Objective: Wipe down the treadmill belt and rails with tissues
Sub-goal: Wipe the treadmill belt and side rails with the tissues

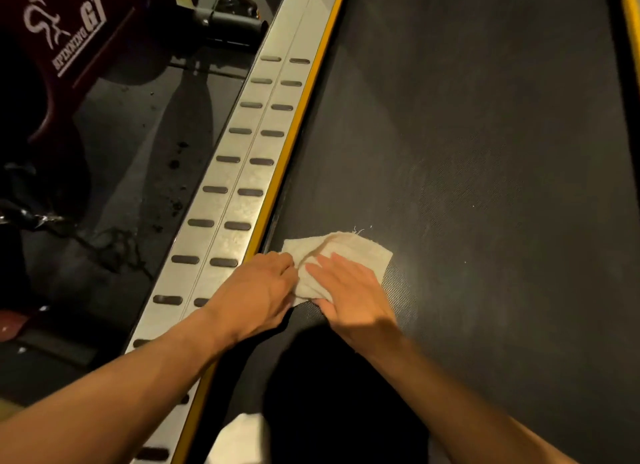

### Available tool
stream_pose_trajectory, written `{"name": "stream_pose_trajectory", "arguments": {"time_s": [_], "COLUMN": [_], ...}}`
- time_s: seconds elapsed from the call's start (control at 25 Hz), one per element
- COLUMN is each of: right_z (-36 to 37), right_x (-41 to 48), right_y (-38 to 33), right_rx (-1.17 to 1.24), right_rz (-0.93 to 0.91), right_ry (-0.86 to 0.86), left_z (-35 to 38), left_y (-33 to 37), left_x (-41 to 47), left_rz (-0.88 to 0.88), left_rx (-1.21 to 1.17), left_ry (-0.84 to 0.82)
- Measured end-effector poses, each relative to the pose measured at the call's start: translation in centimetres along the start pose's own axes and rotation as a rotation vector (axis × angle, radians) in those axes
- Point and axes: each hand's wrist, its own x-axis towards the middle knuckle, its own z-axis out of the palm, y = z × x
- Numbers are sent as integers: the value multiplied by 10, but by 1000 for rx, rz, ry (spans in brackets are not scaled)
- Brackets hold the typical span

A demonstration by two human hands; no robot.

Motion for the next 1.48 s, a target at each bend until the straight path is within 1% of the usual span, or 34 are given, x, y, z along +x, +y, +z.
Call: {"name": "stream_pose_trajectory", "arguments": {"time_s": [0.04,0.12,0.24,0.32,0.4,0.48,0.56,0.64,0.72,0.76,0.84,0.92,1.0,1.08,1.12,1.16,1.24,1.32,1.4,1.48], "right_z": [-3,-10,-6,-1,-3,-13,-20,-19,-9,-4,3,5,-3,-19,-25,-28,-33,-34,-34,-40], "right_x": [-7,-7,30,38,23,5,-2,-3,-4,-5,-10,-24,-41,-47,-44,-37,-23,-22,-42,-72], "right_y": [3,6,1,-9,-9,2,9,12,12,10,7,9,14,16,16,16,11,5,5,9], "right_rx": [-22,-36,14,81,87,63,72,74,70,76,118,124,91,94,109,116,57,31,23,-9], "right_rz": [34,61,47,25,-41,-97,-32,30,23,9,-14,-31,-8,148,236,276,261,229,242,269], "right_ry": [39,71,-20,-54,-70,-11,44,67,91,116,198,250,209,89,34,11,-28,-74,-87,-73], "left_z": [2,1,-12,-14,-12,-7,-1,5,8,11,18,31,41,44,41,36,31,31,35,41], "left_y": [4,5,-3,-4,4,19,38,45,39,31,22,31,44,44,41,37,35,40,53,70], "left_x": [-3,-5,0,-3,-8,-8,0,8,8,6,-2,-8,-8,3,12,20,28,25,17,9], "left_rz": [4,-61,-216,-229,-202,-202,-201,-183,-177,-181,-210,-169,-72,1,-11,-40,-118,-151,-77,24], "left_rx": [-4,-30,-40,-25,-10,-30,-32,15,-19,-42,-65,-10,10,-13,-27,-35,-67,-79,-69,-63], "left_ry": [-28,-52,-83,-124,-134,-142,-145,-119,-105,-77,47,76,60,73,76,76,83,102,123,105]}}
